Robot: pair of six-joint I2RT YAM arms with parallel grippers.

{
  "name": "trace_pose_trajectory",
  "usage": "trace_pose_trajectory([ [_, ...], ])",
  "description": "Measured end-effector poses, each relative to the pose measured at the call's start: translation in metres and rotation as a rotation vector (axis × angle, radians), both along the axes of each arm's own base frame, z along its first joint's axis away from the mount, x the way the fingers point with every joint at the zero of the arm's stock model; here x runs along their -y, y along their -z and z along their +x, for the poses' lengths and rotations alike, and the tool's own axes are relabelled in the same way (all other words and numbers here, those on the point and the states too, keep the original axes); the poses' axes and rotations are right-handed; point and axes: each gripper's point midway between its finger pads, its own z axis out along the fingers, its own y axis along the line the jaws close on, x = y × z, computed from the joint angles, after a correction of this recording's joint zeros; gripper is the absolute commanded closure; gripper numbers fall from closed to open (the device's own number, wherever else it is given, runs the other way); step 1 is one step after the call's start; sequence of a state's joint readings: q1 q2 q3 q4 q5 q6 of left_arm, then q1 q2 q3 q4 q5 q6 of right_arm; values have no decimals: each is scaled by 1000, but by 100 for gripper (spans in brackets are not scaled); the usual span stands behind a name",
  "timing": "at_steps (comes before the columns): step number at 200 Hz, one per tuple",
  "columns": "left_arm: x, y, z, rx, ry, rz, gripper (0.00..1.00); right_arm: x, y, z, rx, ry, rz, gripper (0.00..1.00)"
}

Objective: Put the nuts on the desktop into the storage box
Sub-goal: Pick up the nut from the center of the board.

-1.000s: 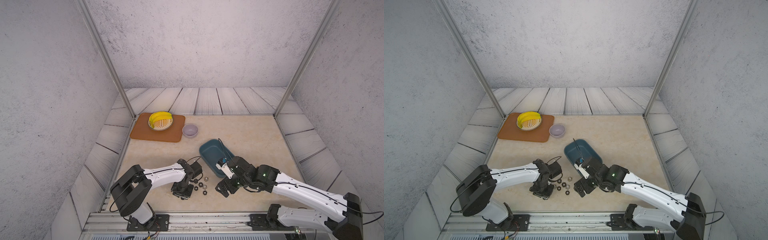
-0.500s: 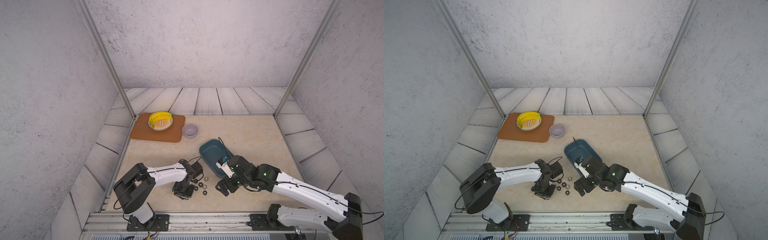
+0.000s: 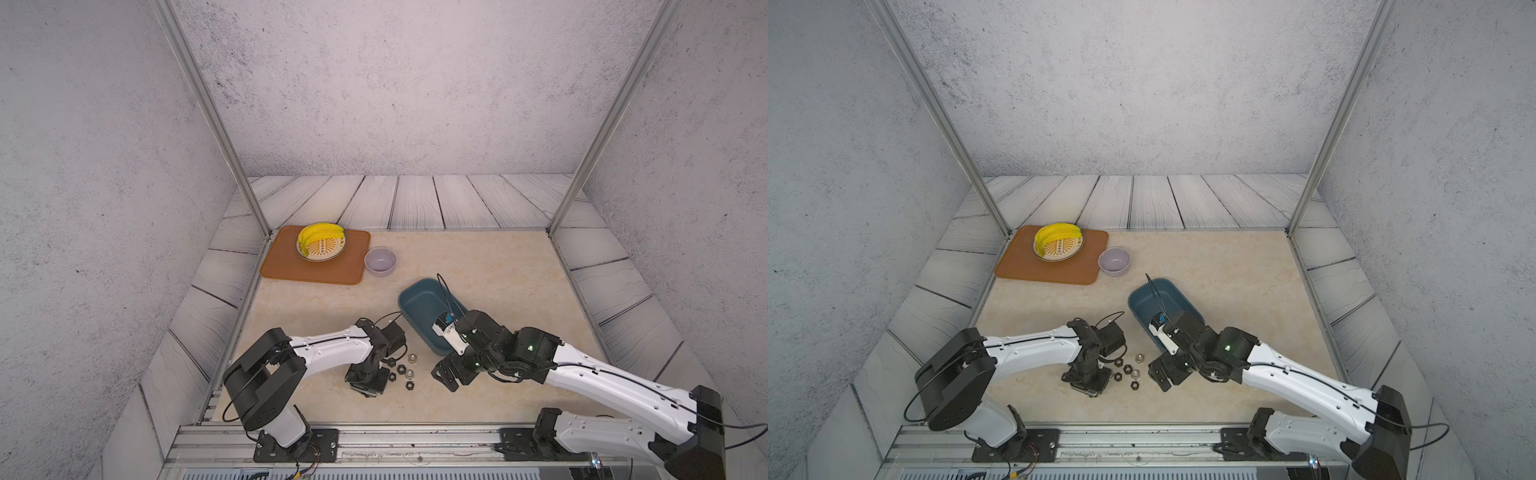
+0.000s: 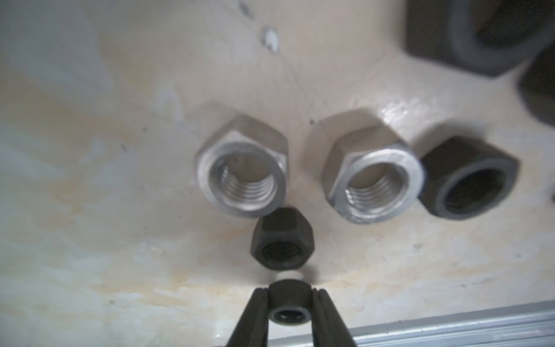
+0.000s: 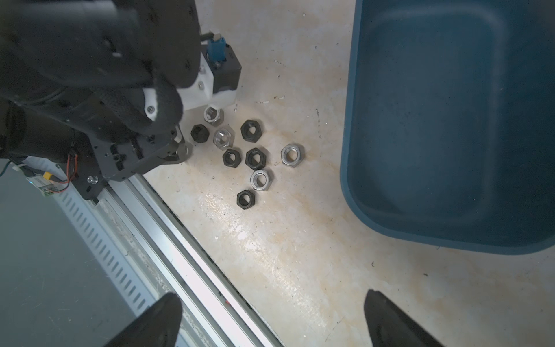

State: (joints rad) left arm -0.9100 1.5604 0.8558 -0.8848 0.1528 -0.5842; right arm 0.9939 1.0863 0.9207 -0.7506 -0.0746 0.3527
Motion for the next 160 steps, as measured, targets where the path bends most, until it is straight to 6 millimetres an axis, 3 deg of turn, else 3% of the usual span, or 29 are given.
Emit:
trace_pose_trajectory([
  [69,31,-39,6,64,-8,-238,82,13,-10,17,72,109,-25,1],
  [103,53,-73,12,79,-8,-389,82,1,-52,0,157,-15,202,4],
  [120,64,-91,15,88,-8,-473,82,-10,-70,-17,207,-156,338,6],
  [160,83,-131,18,97,-14,-675,82,-26,-66,-39,362,-428,463,6],
])
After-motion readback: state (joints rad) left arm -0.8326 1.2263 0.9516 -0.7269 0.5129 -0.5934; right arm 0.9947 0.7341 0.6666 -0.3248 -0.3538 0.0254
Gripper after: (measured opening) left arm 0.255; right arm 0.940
